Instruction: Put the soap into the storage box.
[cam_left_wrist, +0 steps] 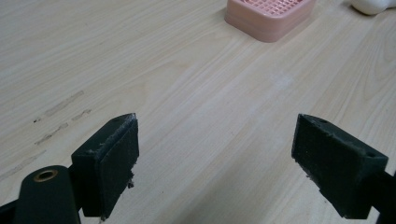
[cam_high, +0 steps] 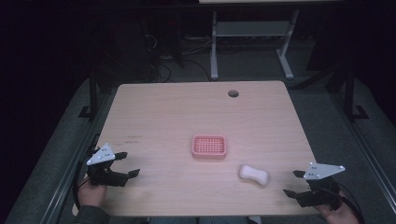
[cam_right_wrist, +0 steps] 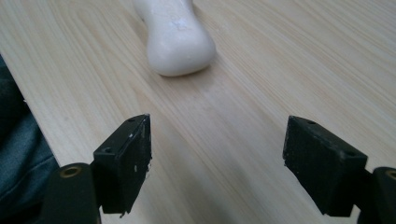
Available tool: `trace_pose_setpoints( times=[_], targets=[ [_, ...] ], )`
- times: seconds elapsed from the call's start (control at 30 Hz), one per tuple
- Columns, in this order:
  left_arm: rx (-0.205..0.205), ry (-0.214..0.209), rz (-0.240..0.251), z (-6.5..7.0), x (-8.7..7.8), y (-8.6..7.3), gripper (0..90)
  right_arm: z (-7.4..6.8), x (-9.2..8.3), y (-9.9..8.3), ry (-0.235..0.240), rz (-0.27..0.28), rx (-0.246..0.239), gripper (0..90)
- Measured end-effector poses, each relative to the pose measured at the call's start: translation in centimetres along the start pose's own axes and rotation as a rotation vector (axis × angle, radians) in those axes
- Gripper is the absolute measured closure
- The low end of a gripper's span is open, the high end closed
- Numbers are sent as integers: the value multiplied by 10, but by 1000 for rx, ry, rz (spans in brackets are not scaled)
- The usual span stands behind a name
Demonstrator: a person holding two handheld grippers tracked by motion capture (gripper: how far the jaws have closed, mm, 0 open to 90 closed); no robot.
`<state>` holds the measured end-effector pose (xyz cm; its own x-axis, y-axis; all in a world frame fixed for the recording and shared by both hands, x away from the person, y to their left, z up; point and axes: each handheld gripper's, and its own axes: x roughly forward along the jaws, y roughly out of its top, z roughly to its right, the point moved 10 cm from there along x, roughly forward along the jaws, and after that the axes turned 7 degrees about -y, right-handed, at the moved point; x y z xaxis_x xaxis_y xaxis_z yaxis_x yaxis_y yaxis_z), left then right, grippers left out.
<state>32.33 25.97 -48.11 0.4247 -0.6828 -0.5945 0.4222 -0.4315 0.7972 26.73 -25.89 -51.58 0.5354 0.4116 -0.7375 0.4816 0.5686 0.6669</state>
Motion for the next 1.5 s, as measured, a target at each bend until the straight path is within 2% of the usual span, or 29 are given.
trace_pose_setpoints(
  times=[0.3, 0.6, 1.17, 1.2, 1.5],
  targets=[
    [8, 0, -5, 1, 2, 0, 148, -12, 6, 18, 31, -15, -59, 218],
    [12, -5, -3, 2, 2, 0, 148, -16, 11, 28, 56, -29, -52, 161],
    [23, 2, -4, 3, 0, 0, 148, -26, 27, 52, 104, -61, -97, 167],
    [24, 3, -2, 3, 0, 1, 148, -27, 29, 55, 103, -72, -114, 170],
    [27, 1, -7, 3, 0, 0, 148, -33, 38, 66, 120, -106, -163, 217]
  ],
)
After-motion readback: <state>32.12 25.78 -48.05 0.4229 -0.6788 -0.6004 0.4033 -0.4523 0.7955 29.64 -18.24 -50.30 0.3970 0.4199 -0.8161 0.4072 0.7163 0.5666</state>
